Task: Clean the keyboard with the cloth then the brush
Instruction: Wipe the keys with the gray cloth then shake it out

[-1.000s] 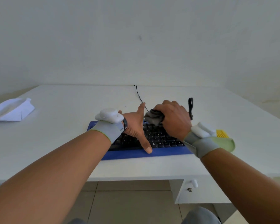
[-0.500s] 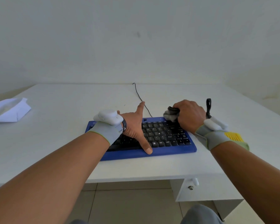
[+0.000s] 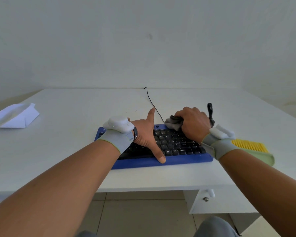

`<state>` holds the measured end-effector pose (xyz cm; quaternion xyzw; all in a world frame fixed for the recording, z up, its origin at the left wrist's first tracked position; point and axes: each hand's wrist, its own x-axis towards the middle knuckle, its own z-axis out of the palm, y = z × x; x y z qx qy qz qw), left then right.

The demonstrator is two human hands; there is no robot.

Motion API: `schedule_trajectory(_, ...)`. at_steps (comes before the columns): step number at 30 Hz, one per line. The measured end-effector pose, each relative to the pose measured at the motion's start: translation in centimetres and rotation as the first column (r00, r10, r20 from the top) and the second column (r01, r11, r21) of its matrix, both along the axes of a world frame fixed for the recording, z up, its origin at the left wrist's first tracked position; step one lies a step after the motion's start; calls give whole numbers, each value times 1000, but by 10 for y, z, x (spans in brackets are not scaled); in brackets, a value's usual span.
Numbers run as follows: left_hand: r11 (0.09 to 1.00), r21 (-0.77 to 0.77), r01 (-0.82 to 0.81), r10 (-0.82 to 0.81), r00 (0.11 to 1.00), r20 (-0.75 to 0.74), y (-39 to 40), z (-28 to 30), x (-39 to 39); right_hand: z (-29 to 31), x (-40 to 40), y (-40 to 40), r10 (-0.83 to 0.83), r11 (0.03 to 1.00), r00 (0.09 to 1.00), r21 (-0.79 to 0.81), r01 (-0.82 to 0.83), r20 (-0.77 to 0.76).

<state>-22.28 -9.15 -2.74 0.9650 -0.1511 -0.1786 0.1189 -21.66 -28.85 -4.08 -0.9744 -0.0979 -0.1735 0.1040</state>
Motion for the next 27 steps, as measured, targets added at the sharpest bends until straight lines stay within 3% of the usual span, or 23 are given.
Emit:
schedule_trajectory(4,1000,1,-3,3,1000,11,2,-2,-2,14,-1,-17,-76,997,994,1,76,-75)
schedule_trajectory(11,999,3,34,-34,999,25,-17,6,-11,24,-14,-13,-83,996,993,33,80,84)
schedule_trajectory(17,998,-30,59,-58,997,47,-41,0,-13,8,-32,-4,-140,990,988,-1,140,-65)
schedule_trajectory(27,999,-40,4,-2,998,56,-37,-3,-22,1,-85,-8,-150,987,985,-64,144,-87)
